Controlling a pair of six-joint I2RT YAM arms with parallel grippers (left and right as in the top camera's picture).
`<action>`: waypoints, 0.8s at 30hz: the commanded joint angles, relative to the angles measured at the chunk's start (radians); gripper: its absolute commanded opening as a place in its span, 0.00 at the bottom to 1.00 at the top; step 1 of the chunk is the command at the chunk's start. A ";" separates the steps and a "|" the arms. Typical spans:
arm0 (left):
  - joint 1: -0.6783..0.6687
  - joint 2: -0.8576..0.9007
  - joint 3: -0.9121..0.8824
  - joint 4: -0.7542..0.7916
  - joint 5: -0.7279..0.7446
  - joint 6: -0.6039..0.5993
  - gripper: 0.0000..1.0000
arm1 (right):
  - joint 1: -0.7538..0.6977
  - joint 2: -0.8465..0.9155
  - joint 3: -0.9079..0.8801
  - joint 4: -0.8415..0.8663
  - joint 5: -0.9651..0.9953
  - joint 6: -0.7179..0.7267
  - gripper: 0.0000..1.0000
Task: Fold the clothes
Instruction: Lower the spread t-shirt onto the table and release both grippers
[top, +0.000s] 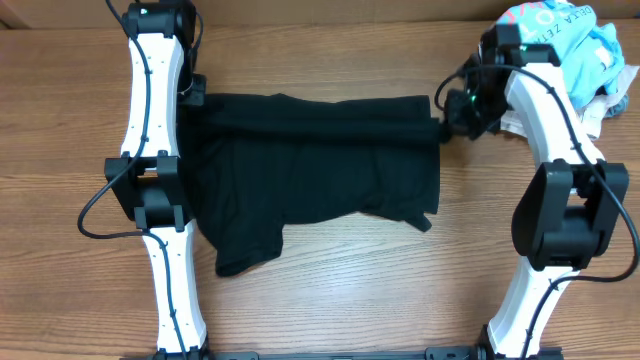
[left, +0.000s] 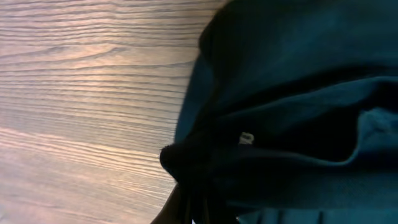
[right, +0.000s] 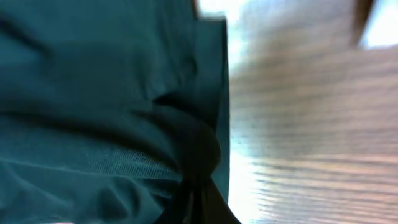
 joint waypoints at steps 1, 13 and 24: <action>0.005 -0.009 -0.002 -0.005 0.108 -0.006 0.04 | -0.001 -0.019 -0.086 0.020 0.003 -0.003 0.04; 0.007 -0.079 -0.031 -0.005 0.138 0.032 1.00 | -0.007 -0.058 -0.008 -0.034 -0.021 -0.004 0.76; 0.004 -0.570 -0.034 -0.005 0.299 -0.014 1.00 | 0.019 -0.478 0.101 -0.200 -0.034 0.012 0.75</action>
